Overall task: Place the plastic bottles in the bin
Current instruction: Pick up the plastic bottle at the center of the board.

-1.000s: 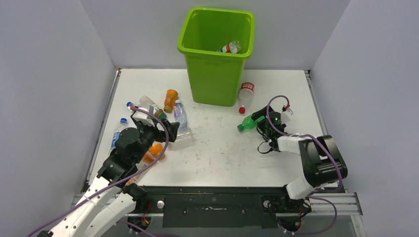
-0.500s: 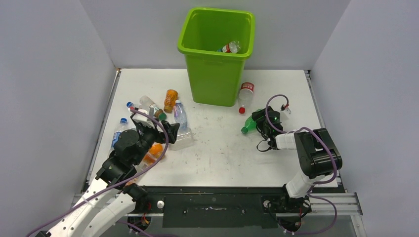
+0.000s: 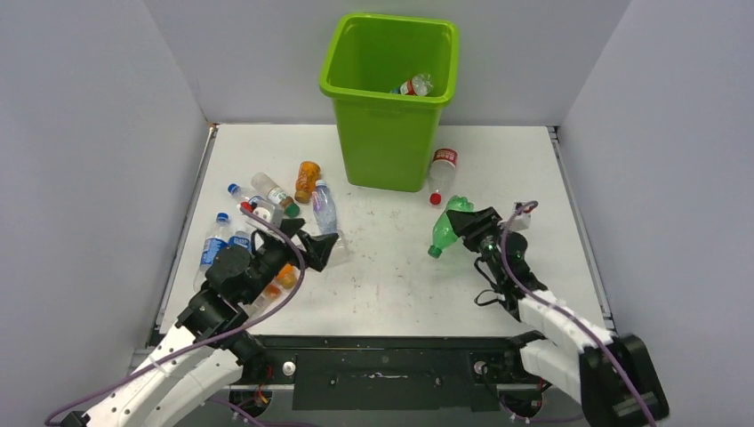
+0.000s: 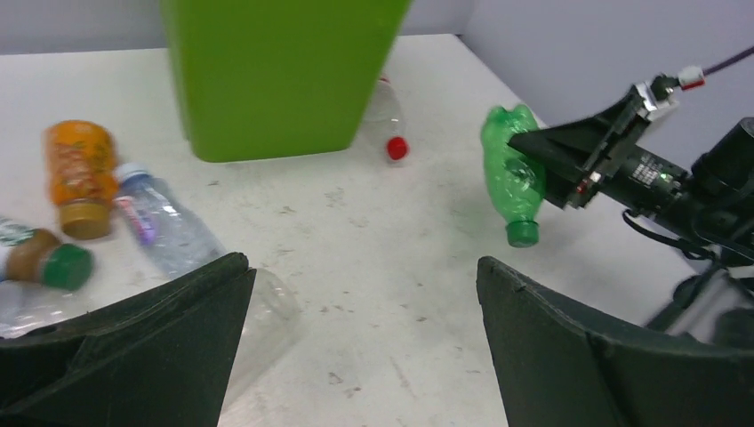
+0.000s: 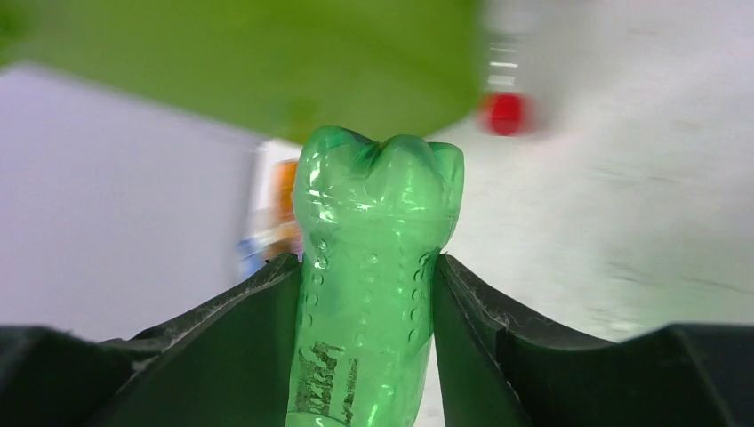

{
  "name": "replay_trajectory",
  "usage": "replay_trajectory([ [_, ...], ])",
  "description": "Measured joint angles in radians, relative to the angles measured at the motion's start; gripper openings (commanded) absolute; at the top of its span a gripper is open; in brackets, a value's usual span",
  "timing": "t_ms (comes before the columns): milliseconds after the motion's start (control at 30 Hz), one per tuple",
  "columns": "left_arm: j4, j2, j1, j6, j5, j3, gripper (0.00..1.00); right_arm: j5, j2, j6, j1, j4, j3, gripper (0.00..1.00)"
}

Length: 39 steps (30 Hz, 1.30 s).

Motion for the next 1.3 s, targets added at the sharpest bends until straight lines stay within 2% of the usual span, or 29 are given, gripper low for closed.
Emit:
replay_trajectory([
  [67,0.076,-0.006,-0.018,-0.047,0.068,-0.039,0.96,-0.021,-0.177,-0.021,0.067,0.003,-0.018,0.31],
  [167,0.272,0.016,-0.038,-0.2,0.186,-0.131,0.96,-0.044,-0.407,-0.039,0.167,0.022,-0.048,0.31],
  [300,0.588,0.132,-0.137,-0.381,0.224,-0.29,0.96,-0.047,-0.57,-0.041,0.267,0.074,-0.088,0.31],
  [467,0.682,0.273,-0.368,-0.355,0.168,-0.298,0.96,-0.039,-0.537,-0.047,0.408,0.138,-0.109,0.31],
  [567,0.708,0.331,-0.434,-0.312,0.149,-0.224,0.96,-0.019,-0.481,-0.075,0.517,0.18,-0.109,0.31],
  [700,0.757,0.376,-0.449,-0.29,0.129,-0.164,0.96,0.019,-0.425,-0.121,0.619,0.22,-0.107,0.31],
  [933,0.774,0.402,-0.452,-0.301,0.122,-0.174,0.96,0.06,-0.423,-0.175,0.645,0.278,-0.103,0.3],
  [1167,0.824,0.391,-0.455,-0.355,0.099,-0.263,0.96,0.075,-0.446,-0.226,0.645,0.309,-0.077,0.3],
  [1233,0.845,0.398,-0.456,-0.369,0.103,-0.265,0.99,0.074,-0.44,-0.231,0.645,0.321,-0.075,0.3],
  [1300,0.872,0.414,-0.456,-0.379,0.117,-0.265,0.91,0.074,-0.431,-0.231,0.645,0.336,-0.075,0.29],
])
